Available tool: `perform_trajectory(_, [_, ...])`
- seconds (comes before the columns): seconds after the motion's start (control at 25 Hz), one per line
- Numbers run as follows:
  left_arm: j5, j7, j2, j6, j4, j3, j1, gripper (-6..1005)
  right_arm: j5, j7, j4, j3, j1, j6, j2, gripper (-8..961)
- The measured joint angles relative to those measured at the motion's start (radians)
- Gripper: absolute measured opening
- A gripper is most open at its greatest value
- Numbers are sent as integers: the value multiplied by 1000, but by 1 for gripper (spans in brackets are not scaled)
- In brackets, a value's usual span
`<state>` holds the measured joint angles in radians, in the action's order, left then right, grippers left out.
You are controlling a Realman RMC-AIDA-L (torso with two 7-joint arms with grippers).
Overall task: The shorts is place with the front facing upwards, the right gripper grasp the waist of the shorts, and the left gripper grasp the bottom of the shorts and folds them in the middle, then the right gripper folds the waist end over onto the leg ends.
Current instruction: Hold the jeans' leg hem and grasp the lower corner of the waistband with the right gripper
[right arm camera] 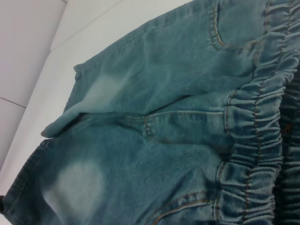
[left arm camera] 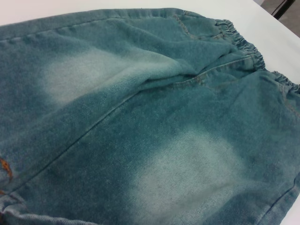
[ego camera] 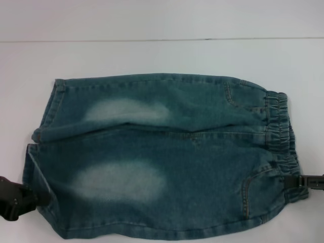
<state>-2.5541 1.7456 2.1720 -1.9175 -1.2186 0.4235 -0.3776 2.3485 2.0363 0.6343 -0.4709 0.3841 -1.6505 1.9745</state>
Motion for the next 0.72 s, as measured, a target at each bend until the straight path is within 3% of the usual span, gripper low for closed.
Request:
perform_trajectory(0.6, [0,0,-2,11,25,12,-1,71,-5,-10,0,-11,7,-35,-5,825])
perform_trajectory(0.72, [7,0,-2,10,25,12,-1,74,-6,-35,0,-8,3,-34,-6,757])
